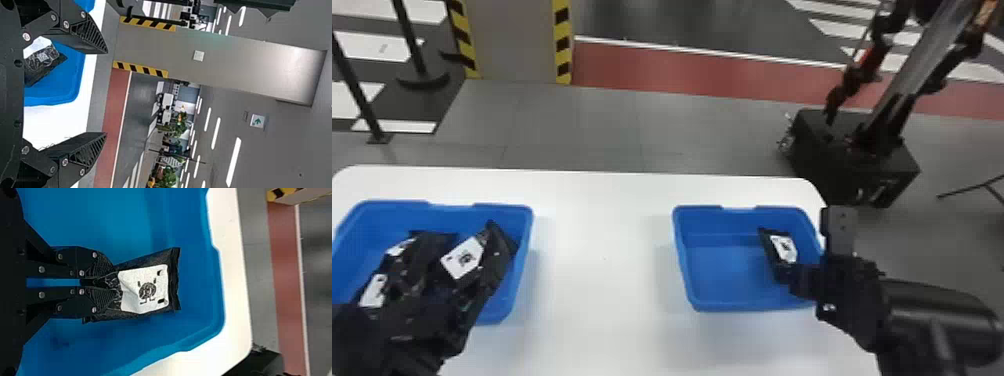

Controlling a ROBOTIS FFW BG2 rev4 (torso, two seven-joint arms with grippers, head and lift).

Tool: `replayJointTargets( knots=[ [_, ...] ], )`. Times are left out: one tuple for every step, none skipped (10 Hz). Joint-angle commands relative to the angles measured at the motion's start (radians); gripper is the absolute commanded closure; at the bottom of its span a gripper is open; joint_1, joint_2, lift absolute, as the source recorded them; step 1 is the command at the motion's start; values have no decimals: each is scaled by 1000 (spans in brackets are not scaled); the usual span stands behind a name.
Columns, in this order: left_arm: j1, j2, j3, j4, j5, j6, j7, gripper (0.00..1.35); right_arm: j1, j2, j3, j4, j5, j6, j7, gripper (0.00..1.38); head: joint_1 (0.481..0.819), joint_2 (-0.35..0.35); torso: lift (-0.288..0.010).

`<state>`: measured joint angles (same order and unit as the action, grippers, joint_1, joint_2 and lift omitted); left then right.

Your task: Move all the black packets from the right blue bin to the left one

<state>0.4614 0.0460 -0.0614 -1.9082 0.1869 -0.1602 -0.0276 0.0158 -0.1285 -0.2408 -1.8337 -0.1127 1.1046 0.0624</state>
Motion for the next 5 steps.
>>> replayJointTargets(
  knots=[
    [2, 0, 0, 0, 2, -4, 0, 312, 50, 20, 0, -72, -1, -74, -3, 1128, 695, -197, -110],
    [2, 0, 0, 0, 3, -4, 0, 312, 82, 30, 0, -106, -1, -133, -4, 1128, 695, -190, -110],
    [2, 0, 0, 0, 6, -12, 0, 312, 131, 46, 6, -170, 2, -211, -6, 1128, 695, -187, -110],
    [2, -2, 6, 0, 11, -17, 0, 311, 176, 50, 29, -214, -1, -314, -3, 1128, 695, -181, -110],
    [2, -11, 17, 0, 6, -26, 0, 311, 181, 40, 58, -190, -5, -452, 57, 1128, 695, -167, -110]
  ],
)
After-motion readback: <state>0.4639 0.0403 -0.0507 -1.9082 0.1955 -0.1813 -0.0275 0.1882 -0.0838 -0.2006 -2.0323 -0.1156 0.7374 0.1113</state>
